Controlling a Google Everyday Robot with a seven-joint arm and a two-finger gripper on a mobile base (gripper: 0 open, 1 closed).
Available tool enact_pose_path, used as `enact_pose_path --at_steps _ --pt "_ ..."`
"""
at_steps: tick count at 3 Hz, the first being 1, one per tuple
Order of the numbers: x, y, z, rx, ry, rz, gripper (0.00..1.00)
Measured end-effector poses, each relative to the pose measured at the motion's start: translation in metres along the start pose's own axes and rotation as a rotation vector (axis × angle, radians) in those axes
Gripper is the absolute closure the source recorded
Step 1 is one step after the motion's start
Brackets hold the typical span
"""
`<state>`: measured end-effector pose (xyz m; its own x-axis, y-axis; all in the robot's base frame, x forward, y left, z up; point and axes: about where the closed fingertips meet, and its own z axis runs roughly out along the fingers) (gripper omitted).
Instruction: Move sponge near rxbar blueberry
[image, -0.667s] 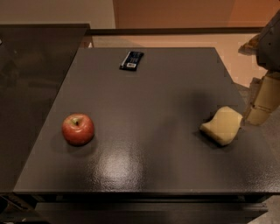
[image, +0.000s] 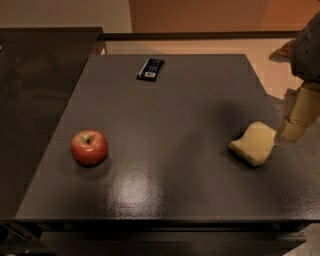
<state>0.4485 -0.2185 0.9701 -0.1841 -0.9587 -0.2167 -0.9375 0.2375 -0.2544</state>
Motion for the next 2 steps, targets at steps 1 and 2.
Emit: enact_pose_path --at_steps 1,2 --pt "0.004 -0.012 0.023 -0.024 -0.025 -0.044 0.0" --pt "0.009 -0.014 0.05 -0.067 -0.038 -0.085 0.0"
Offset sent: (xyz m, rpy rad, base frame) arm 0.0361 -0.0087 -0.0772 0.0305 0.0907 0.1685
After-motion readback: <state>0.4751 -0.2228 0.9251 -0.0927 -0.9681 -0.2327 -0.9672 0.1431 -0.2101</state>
